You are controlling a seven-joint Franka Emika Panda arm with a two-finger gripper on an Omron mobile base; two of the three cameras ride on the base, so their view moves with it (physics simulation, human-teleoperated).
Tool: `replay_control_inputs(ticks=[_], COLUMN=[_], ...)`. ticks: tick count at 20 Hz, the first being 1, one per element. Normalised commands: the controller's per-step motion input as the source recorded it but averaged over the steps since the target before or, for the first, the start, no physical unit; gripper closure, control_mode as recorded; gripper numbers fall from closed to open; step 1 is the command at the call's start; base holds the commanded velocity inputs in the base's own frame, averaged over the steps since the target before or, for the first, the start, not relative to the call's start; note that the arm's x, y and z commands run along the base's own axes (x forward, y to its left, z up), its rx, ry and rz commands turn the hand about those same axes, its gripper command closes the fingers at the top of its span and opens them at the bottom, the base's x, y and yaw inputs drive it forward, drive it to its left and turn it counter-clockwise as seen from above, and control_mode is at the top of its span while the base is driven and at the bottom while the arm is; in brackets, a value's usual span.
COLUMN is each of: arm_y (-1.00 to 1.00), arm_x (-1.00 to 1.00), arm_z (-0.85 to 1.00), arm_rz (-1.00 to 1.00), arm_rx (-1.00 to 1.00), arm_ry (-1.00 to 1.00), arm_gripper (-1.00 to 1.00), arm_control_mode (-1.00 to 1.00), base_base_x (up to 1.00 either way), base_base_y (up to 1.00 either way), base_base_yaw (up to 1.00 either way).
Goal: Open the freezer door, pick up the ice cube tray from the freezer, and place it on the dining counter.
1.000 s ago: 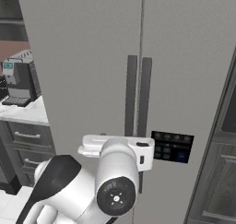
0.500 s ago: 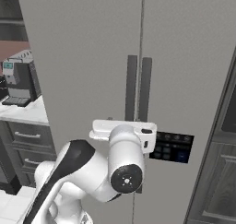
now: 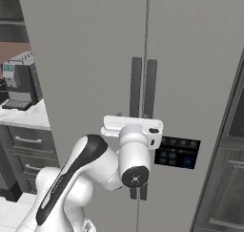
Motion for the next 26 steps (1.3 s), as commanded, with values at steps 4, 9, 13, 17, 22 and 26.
replay_control_inputs(ticks=[4, 9, 13, 17, 22, 26], arm_y=[-0.27, -0.22, -0.19, -0.08, -0.03, 0.0], arm_x=[0.31, 0.16, 0.11, 0.18, 0.21, 0.21], arm_z=[-0.05, -0.01, 0.0, 0.0, -0.07, -0.15], arm_rz=[0.0, 0.0, 0.0, 0.0, 0.0, 0.0], arm_rx=[0.02, 0.0, 0.0, 0.0, 0.0, 0.0], arm_ry=[-0.07, -0.01, 0.0, 0.0, 0.0, 0.0], arm_gripper=[-1.0, -1.0, -1.0, -1.0, -1.0, -1.0], arm_control_mode=[-1.0, -1.0, -1.0, -1.0, -1.0, -1.0], base_base_x=[0.0, 0.0, 0.0, 0.0, 0.0, 0.0], base_base_y=[0.0, 0.0, 0.0, 0.0, 0.0, 0.0], base_base_yaw=[0.0, 0.0, 0.0, 0.0, 0.0, 0.0])
